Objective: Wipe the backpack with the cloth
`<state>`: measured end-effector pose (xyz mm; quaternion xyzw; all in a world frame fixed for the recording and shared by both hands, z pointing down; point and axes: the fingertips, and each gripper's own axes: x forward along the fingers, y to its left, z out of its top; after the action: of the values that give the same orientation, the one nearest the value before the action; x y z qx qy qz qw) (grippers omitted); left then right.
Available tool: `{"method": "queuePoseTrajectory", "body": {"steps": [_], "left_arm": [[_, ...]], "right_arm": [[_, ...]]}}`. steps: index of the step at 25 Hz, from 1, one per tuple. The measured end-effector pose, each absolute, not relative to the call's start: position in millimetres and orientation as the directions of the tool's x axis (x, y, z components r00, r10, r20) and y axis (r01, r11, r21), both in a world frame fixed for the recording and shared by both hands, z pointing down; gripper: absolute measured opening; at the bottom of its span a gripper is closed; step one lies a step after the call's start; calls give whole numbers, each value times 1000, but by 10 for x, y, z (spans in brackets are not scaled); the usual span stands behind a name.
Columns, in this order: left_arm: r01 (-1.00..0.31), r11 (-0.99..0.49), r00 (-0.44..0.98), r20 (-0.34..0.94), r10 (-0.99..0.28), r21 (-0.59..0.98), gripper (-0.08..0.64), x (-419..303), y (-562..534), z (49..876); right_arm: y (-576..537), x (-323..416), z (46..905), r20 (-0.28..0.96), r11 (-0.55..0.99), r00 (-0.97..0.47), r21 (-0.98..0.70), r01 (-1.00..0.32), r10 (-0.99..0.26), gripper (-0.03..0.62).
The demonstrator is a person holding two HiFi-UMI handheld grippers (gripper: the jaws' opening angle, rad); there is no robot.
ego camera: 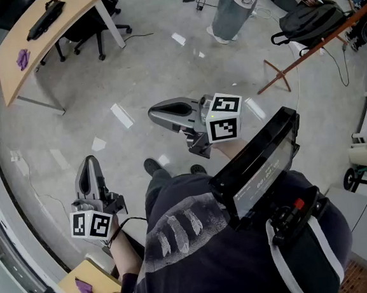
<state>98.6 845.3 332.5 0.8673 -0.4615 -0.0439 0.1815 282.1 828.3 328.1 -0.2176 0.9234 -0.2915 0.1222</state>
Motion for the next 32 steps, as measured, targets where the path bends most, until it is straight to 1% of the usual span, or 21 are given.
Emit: {"method": "queuePoseTrajectory", "body": {"steps": [6,10,13,18,22,25,29,32], "left_arm": [[-779,-467,545,81,-835,419,9,206,7494,3541],[-749,-504,578,52,-815,431,9,-333,6735,3572],[-741,-529,598,48,-800,413,9,-724,6276,3548],[-737,-531,599,38,-800,418,9,-1129,5567,3490],[-721,-534,614,50,-787,442,9,-1162,5013,3581],[-738,-521,605,79,-792,428,9,-1184,4618,3663],[-784,-483,574,160,-803,389,8,-1253,3696,3724],[-810,-499,571,219,-791,306,9,-1305,2992,3776]], "right_arm": [[7383,2083,3324,-67,738,-883,-580,-344,-464,2],[6574,1424,3371,-50,721,-873,-588,-366,-484,2],[6127,903,3334,-46,738,-884,-572,-358,-465,2],[5446,329,3289,-32,739,-901,-585,-334,-433,2],[4862,147,3352,-40,735,-911,-605,-306,-411,2],[4402,89,3473,-35,725,-914,-622,-297,-405,2],[3439,62,3541,-77,719,-922,-652,-241,-379,2],[2719,103,3598,-99,715,-920,-662,-223,-378,2]]}}
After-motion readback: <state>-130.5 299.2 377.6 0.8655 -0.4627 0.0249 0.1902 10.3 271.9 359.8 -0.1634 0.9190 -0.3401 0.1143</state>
